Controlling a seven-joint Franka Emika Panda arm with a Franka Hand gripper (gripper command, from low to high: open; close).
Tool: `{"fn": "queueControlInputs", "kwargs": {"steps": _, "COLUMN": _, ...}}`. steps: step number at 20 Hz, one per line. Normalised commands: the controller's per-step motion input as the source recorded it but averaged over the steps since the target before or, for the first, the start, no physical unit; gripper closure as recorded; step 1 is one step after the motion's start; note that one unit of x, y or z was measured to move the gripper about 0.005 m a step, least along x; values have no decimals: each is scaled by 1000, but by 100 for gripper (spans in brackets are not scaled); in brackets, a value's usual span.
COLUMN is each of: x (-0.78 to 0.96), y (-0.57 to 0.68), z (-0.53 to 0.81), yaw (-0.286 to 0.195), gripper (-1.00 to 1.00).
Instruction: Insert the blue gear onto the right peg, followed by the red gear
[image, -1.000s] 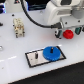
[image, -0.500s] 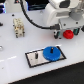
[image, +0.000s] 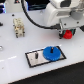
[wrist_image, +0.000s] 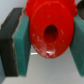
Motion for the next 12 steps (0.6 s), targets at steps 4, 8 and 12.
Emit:
{"fn": "queueControlInputs", "kwargs": {"steps": 4, "x": 290, "y": -55, "z": 638, "yaw": 0, "gripper": 100}}
{"fn": "queueControlInputs", "kwargs": {"steps": 8, "x": 426, "y": -237, "z": 496, "yaw": 0, "gripper": 100}}
{"fn": "queueControlInputs", "kwargs": {"steps": 12, "x": 502, "y": -332, "z": 446, "yaw": 0, "gripper": 100}}
